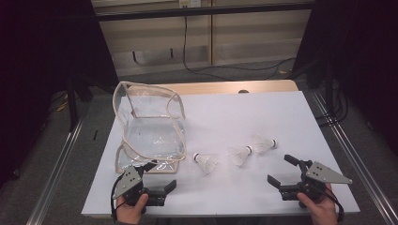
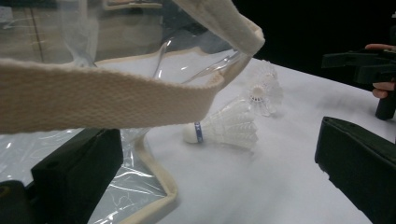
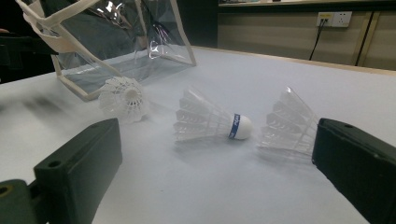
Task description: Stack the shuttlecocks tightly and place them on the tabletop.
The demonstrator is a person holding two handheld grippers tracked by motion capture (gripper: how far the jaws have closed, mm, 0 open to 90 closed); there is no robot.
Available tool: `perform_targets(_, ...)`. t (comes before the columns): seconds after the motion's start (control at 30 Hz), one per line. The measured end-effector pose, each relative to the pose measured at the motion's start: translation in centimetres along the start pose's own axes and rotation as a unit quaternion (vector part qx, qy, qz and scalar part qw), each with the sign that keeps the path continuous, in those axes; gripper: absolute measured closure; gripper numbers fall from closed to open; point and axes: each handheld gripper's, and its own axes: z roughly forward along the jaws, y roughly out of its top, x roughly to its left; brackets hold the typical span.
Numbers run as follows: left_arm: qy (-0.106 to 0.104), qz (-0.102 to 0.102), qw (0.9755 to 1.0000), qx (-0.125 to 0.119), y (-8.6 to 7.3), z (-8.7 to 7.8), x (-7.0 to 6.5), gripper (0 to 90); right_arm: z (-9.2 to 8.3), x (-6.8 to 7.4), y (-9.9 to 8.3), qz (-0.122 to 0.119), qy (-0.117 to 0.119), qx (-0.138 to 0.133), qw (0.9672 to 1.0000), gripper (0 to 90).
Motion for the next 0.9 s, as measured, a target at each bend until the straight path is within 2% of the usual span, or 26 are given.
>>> perform_targets(0.23,-0.013,0.002,0.9998,0.014,0.1,0.8,-0.7,1.2,0.1,0.1,0.1,0.0,0.003,-0.001,1.0,1.2)
perform_targets(0.43,-0.016,0.007,0.9996,0.021,0.2,1.2,-0.8,1.0,0.2,0.1,0.1,0.0,0.005,0.0,1.0,1.2)
perform_targets(0.53,-0.017,0.001,0.9996,0.021,0.2,1.5,-0.9,1.0,0.2,0.1,0.1,-0.002,0.005,0.0,1.0,1.2)
perform_targets(0.9,-0.032,0.001,0.9988,0.037,0.2,2.2,-1.4,1.1,0.2,0.2,0.1,-0.002,0.006,-0.001,1.0,1.2)
